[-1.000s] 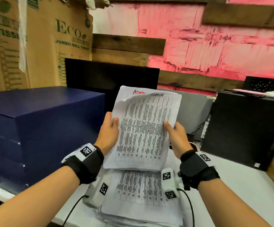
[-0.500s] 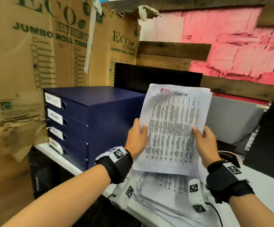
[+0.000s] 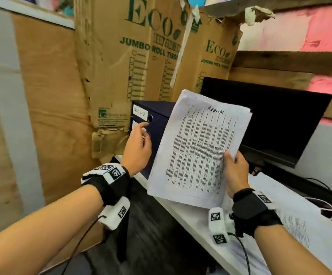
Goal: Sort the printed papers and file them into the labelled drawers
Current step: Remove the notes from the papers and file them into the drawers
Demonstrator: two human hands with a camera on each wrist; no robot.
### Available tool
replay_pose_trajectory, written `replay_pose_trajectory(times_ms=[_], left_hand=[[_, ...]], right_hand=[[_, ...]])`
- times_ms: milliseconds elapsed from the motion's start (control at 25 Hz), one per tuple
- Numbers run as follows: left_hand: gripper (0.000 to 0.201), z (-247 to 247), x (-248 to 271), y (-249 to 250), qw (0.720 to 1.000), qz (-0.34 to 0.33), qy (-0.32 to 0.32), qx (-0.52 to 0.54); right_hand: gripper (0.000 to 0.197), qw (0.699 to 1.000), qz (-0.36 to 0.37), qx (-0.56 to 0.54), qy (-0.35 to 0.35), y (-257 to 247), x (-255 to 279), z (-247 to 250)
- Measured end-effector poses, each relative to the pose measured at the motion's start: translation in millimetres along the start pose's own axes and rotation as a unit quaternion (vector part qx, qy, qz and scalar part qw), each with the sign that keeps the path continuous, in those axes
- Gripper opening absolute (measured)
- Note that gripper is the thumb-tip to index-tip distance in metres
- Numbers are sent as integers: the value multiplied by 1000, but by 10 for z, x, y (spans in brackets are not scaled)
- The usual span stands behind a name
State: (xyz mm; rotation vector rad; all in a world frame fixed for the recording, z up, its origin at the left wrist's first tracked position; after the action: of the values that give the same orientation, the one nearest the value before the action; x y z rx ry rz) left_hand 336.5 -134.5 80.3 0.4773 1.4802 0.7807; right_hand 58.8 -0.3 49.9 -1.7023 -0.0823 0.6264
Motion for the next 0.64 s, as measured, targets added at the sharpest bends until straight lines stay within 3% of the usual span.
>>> replay_pose_trajectory(times_ms=[120, 240, 360, 520, 640], left_hand=[[41, 82, -89, -590, 985, 57, -27, -160], [49, -73, -87, -765, 968, 82, -77, -224], [49, -329, -68, -720, 968, 65, -96, -221], [46, -420, -118, -777, 969, 151, -105, -166], [26, -232, -239, -819, 970, 158, -100, -155]], right_hand=[[19, 1000, -28, 5, 0, 84, 100, -55], [14, 999, -34, 28, 16, 164, 74, -13], [17, 998, -32, 36, 28, 160, 9, 65], [18, 999, -37, 25, 17, 61, -29, 90], [19, 999, -38, 11, 23, -29, -54, 27]])
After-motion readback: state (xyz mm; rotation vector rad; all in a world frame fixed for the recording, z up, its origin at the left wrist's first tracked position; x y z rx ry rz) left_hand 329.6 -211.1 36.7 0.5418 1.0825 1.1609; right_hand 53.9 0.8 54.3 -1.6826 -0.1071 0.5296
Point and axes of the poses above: each hand's wrist, its own x-axis away from the middle knuckle, its own z-axis out of the back of the hand, y = z × x, the point moved 8 cm from there along -x, towards the middle knuckle, and after that the axes turned 15 degrees about y, right-handed, at the moved point
